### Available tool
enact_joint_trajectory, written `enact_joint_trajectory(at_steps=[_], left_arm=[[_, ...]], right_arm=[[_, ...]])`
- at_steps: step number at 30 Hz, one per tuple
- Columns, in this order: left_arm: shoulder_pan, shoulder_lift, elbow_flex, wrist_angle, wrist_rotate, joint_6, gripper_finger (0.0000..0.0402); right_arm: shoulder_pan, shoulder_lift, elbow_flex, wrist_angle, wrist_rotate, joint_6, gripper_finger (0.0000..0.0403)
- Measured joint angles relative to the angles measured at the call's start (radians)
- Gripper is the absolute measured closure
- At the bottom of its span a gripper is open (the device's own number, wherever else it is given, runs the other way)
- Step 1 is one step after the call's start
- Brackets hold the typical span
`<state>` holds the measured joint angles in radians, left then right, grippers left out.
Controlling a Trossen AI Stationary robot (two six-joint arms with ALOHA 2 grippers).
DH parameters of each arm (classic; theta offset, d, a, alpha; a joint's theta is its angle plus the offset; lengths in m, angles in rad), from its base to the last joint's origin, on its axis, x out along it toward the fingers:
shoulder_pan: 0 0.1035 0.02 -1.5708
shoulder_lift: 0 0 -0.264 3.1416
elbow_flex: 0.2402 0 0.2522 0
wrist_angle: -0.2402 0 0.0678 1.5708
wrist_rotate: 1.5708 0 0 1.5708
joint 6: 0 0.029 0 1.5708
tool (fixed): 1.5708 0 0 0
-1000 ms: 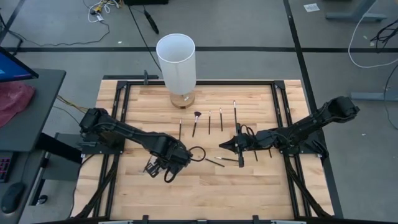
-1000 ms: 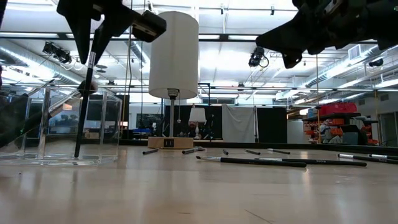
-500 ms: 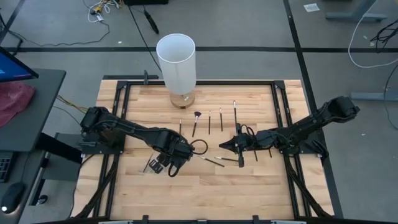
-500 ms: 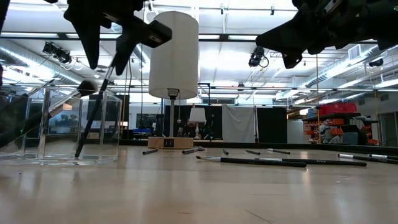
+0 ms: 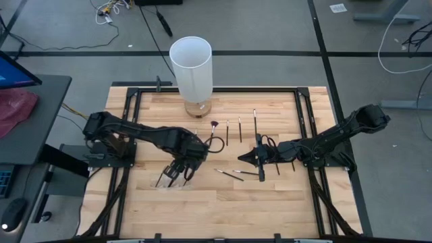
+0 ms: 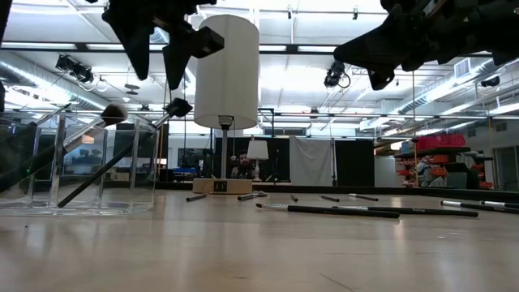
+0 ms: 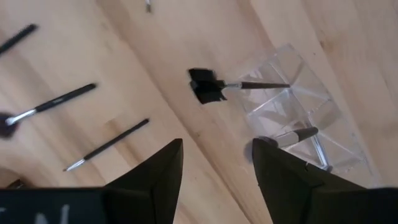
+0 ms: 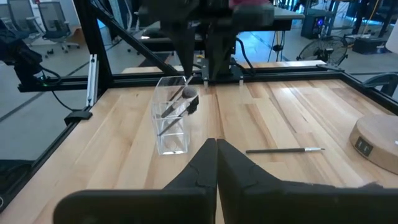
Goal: Put items in baskets/containers
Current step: Put the eyeshadow brush in the transparent organizer
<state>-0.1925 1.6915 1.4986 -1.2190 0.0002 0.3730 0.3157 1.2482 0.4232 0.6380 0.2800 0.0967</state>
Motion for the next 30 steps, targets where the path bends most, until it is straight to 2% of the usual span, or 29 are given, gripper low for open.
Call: enact_joint_trajectory(at_steps=[8,12,14,20,27,30], left_arm=[[0.0,-0.121,0.0,0.049,-0.015,-0.101,0.0205],[0.0,-0.18,-0.011,0.152,-0.015,-0.122,0.0205],[0.0,-0.219,-0.058,0.25,-0.015,-0.12,0.0205],[0.026,-0.318,-0.337,0.632,-0.014,-0.141,0.0205],[0.076,-0.332,-0.715,1.32,-0.016,-0.26,0.0205],[0.083,-0.324,-0.817,1.549,-0.054,-0.302,0.0205]], right_arm=[[0.0,0.009,0.0,-0.011,0.0,0.047,0.0397],[0.0,0.05,0.0,-0.008,0.0,0.092,0.0397],[0.0,0.082,0.0,-0.01,0.0,0.124,0.0397],[0.0,0.189,0.0,-0.018,-0.028,0.213,0.038],[0.029,0.275,0.0,-0.037,-0.07,0.19,0.0291],[0.066,0.305,0.0,-0.077,-0.023,0.166,0.0257]])
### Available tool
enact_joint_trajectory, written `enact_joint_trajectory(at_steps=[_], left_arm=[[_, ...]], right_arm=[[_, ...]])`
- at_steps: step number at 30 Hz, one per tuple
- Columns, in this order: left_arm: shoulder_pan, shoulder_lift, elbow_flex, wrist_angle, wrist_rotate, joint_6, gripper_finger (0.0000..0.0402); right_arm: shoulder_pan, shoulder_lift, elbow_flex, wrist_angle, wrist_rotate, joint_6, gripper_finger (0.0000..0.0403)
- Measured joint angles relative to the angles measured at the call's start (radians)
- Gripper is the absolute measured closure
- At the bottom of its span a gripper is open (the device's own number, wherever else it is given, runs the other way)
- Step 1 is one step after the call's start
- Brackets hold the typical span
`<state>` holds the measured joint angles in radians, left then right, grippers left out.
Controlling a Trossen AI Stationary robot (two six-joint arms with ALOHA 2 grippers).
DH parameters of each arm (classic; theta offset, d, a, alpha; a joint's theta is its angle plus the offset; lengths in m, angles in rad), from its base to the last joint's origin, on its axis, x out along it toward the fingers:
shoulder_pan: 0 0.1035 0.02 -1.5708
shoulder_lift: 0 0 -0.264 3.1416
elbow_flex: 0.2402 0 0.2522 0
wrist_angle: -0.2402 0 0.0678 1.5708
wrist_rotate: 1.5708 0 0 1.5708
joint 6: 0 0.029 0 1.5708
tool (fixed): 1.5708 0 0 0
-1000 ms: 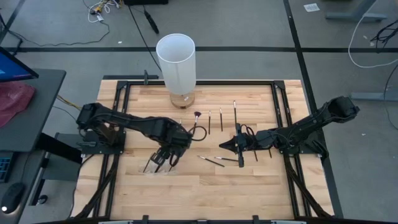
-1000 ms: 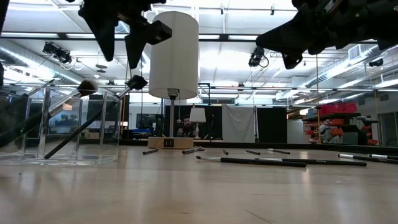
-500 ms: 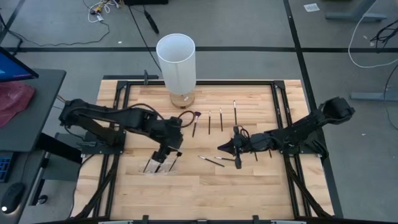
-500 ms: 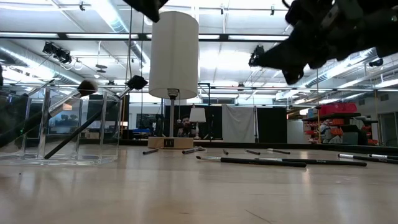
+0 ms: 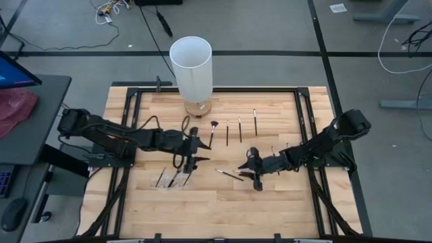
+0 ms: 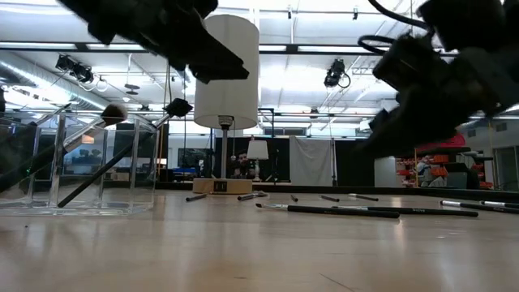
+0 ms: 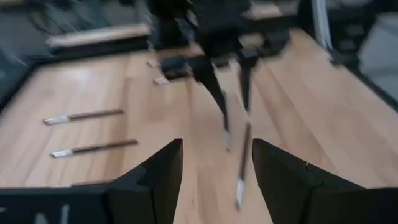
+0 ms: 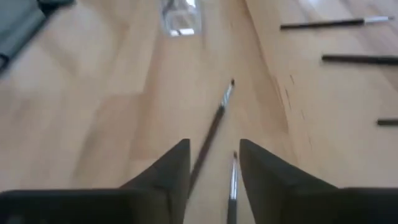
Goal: Put items in baskets/containers
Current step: Put the eyeshadow brush in the transparent organizer
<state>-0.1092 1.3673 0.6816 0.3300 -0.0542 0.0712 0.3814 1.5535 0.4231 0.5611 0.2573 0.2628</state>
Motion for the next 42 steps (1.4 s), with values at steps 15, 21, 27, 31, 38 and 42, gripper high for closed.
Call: enact_joint_trajectory(at_steps=[15,21,27,31,38,42], left_arm=[[-0.047,0.0,-0.102,0.248,-0.077,-0.034,0.0205],[-0.046,0.0,-0.102,0.247,-0.077,-0.034,0.0205],[-0.046,0.0,-0.102,0.244,-0.077,-0.033,0.0205],[-0.046,0.0,-0.102,0.244,-0.077,-0.033,0.0205],[-0.047,0.0,-0.102,0.242,-0.073,-0.032,0.0205],[-0.058,0.0,-0.101,0.242,-0.073,-0.007,0.0205]], right_arm=[[0.098,0.184,0.005,-0.124,0.212,0.156,0.0296],[0.096,0.221,-0.036,-0.017,0.236,0.179,0.0368],[0.093,0.225,-0.083,0.086,0.218,0.236,0.039],[0.094,0.224,-0.083,0.083,0.235,0.209,0.0395],[0.09,0.164,-0.105,0.117,0.36,0.073,0.0396],[0.091,0.097,-0.108,0.144,0.41,0.064,0.0396]])
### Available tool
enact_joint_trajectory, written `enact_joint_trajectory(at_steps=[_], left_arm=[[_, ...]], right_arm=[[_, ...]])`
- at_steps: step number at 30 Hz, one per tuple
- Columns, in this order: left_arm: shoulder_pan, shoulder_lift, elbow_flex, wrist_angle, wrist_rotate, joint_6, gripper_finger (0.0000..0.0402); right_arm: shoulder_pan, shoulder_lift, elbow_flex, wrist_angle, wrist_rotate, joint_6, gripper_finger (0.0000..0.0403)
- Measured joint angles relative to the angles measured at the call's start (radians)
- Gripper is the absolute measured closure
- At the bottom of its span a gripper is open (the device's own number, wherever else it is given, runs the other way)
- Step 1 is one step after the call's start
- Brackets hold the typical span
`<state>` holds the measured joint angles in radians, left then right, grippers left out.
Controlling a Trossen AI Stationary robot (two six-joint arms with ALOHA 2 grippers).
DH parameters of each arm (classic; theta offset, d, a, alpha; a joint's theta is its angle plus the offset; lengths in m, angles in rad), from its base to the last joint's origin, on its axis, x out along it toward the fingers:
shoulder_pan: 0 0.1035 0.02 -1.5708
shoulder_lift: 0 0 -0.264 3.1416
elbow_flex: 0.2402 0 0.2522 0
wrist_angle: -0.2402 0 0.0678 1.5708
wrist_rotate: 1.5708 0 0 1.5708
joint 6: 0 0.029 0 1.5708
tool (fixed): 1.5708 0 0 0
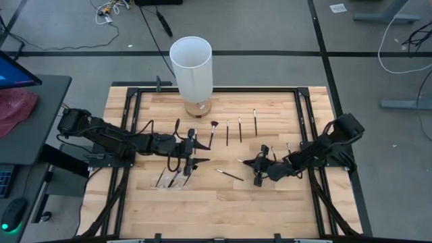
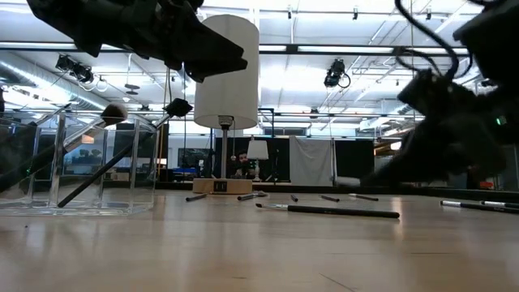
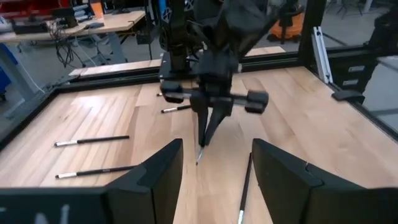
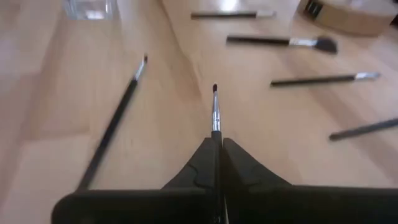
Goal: Put items in baskets/containers
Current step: Put the eyeshadow brush in the transparent organizer
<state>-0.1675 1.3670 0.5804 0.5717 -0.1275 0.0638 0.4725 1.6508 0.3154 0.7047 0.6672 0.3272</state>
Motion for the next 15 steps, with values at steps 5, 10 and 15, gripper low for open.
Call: enact_joint_trajectory(at_steps=[5,10,15], left_arm=[[-0.023,0.001,0.0,0.002,0.003,0.031,0.0205],[-0.028,0.023,0.0,0.053,0.042,0.048,0.0204],[-0.033,0.124,0.001,0.318,0.065,0.111,0.0204]], right_arm=[[0.001,-0.071,-0.001,0.162,0.011,-0.125,0.0396],[0.001,-0.084,0.001,0.543,-0.042,-0.375,0.0396],[0.001,-0.085,0.006,0.779,-0.137,-0.519,0.0396]])
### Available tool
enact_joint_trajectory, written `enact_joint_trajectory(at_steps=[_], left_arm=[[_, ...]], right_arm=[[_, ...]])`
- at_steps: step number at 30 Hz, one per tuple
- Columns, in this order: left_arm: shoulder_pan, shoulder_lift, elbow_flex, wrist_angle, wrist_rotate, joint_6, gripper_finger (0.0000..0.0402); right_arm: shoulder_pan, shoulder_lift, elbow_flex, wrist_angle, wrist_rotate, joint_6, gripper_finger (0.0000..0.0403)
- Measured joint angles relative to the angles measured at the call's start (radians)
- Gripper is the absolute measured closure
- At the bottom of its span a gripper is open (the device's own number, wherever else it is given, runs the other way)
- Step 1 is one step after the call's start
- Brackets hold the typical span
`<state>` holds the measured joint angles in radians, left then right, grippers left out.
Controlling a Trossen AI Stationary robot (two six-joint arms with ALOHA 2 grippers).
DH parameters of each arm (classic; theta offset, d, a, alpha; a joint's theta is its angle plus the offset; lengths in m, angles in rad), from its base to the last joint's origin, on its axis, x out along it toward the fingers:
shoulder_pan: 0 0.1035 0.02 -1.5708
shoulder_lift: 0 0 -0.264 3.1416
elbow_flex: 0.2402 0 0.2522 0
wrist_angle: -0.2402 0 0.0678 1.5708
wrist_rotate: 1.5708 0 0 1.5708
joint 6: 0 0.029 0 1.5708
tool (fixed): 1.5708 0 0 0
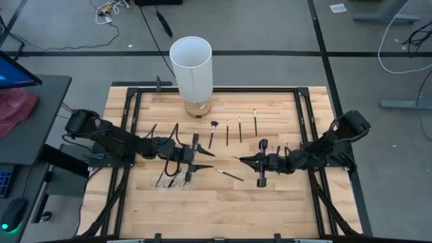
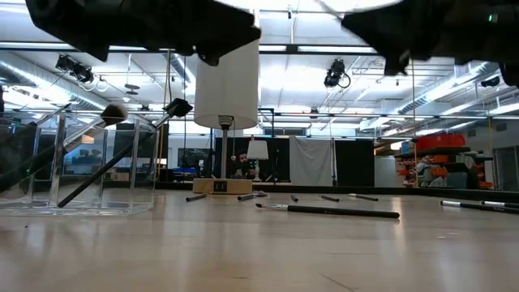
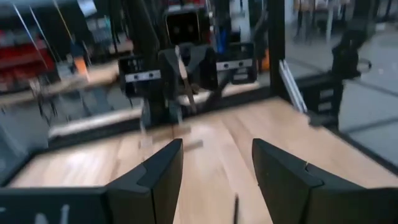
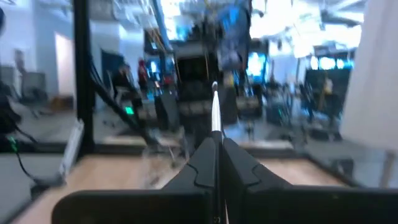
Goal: Put items in baskets/containers
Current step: Put the eyeshadow brush in the transparent organizer
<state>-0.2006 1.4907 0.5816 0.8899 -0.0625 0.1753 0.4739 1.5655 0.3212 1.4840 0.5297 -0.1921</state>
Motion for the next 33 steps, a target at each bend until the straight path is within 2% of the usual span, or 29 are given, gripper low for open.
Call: enact_joint_trajectory(at_steps=[5,16,28,33], left_arm=[[0.001,0.11,0.049,0.236,0.0,0.052,0.0204],[0.0,0.207,0.233,0.242,0.042,0.046,0.0205],[0.0,0.207,0.27,0.24,0.064,0.014,0.0206],[0.0,0.218,0.271,0.241,0.061,0.019,0.0237]], right_arm=[[-0.005,0.003,0.061,-0.009,-0.026,-0.056,0.0396],[-0.022,0.004,0.131,-0.059,-0.103,-0.131,0.0396],[-0.022,0.004,0.131,-0.058,-0.104,-0.131,0.0396],[-0.022,0.004,0.131,-0.057,-0.104,-0.131,0.0395]])
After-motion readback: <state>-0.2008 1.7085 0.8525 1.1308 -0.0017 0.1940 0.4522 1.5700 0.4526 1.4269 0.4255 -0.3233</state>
